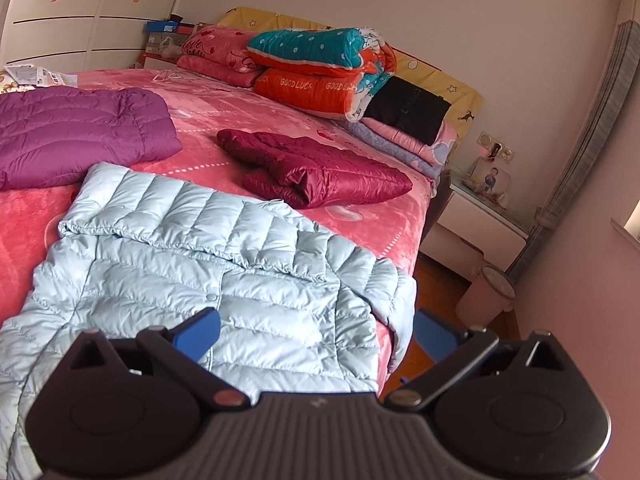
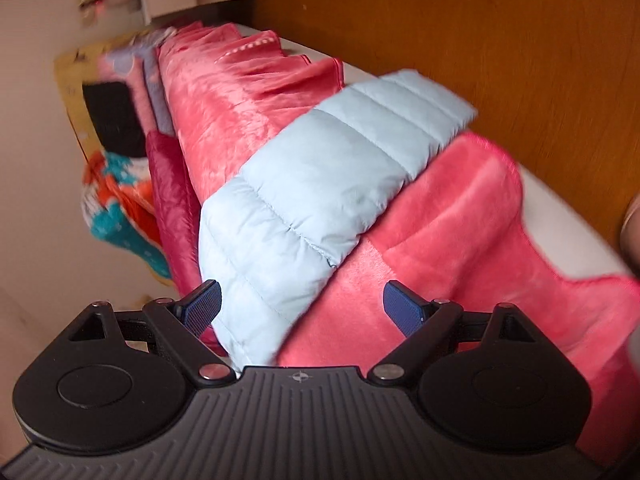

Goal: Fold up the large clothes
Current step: 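Grasp the jacket's folded edge with the right gripper and fold it over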

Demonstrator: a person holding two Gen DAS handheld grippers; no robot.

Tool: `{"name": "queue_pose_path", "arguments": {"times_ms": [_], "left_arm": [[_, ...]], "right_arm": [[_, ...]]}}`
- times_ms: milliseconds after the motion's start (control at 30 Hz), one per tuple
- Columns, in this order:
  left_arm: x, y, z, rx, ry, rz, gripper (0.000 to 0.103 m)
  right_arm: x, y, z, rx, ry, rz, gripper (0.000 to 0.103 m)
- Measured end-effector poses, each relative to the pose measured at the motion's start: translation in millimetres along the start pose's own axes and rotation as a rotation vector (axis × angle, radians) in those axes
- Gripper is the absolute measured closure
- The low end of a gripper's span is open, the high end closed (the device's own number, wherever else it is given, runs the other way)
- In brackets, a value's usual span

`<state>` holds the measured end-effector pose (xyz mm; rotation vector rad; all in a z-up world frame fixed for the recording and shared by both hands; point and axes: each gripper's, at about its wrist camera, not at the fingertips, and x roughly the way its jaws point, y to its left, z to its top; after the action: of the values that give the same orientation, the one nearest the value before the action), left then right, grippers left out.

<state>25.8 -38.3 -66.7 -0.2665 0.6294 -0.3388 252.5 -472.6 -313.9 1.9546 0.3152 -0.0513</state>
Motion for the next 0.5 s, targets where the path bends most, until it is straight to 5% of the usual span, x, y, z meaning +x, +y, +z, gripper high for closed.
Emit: {"name": "queue_pose_path", "arguments": {"times_ms": [500], "left_arm": [[55.0, 30.7, 32.9, -0.089, -0.022, 0.030, 0.001]], "right_arm": [[55.6, -33.8, 16.2, 0.215, -0.140, 0.122, 0.000]]}}
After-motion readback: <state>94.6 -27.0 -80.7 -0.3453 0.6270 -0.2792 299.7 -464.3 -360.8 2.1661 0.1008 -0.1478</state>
